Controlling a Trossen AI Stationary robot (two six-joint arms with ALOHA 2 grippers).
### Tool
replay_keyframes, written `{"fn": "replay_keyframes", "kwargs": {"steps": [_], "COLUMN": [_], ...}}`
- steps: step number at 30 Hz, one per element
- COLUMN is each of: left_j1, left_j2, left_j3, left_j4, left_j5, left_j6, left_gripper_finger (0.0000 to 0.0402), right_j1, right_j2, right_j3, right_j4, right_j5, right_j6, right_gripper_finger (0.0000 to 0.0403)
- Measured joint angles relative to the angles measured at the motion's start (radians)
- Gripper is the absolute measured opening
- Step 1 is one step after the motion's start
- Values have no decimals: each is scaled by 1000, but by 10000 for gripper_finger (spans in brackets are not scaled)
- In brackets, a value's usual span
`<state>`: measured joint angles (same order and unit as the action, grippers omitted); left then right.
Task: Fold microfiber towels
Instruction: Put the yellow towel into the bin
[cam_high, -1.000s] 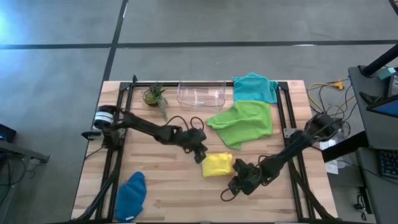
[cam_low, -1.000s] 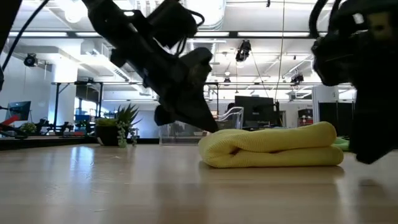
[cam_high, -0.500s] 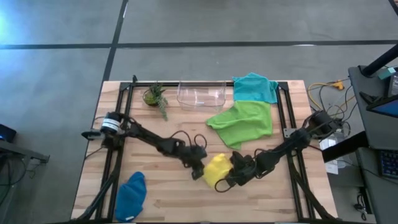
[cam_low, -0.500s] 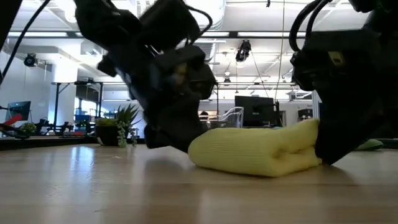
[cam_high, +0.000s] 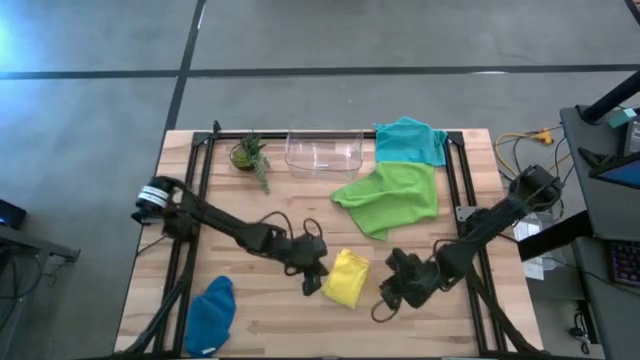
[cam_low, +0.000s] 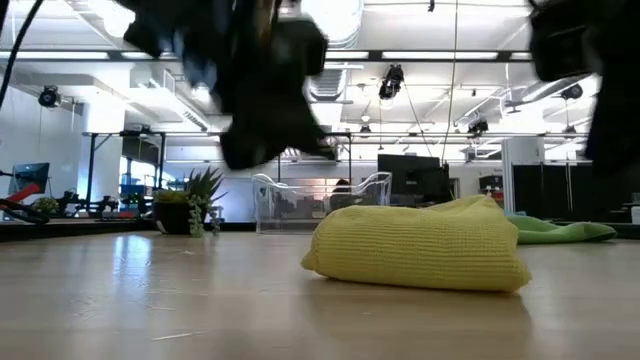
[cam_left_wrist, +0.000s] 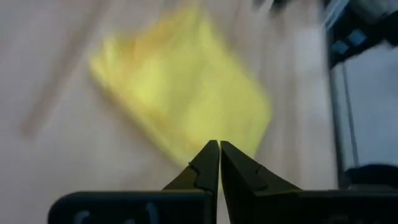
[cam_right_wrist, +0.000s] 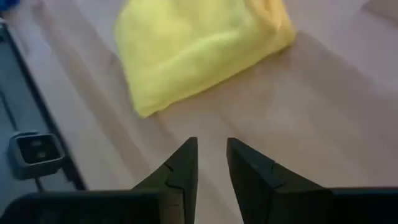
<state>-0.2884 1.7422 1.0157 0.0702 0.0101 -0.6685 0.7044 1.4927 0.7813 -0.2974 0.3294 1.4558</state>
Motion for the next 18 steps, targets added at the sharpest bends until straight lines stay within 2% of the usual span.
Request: {"fn": "replay_keyframes", "kwargs": {"steps": [3,5,8,14,18], "left_j1": [27,56,103,151,152], "left_j2": [-53,-53,5,146,238], "left_j3": [15,28,55,174,270], "left_j4": [3,6,38,34,22], "left_j5": [5,73,150,298,310], "left_j6": [73,81,87,109,151], "left_gripper_finger": [0,0,0,0,0], "right_j1": [57,89,116,133,133], "right_j2": [7,13,29,45,46], "right_j3": [-2,-6,-4,-5,-4], "right_j4": [47,54,84,146,177], "right_j5": [105,187,262,338,382], "right_j6": [98,166,245,365,378], "right_gripper_finger": [82,82,82,82,82]}}
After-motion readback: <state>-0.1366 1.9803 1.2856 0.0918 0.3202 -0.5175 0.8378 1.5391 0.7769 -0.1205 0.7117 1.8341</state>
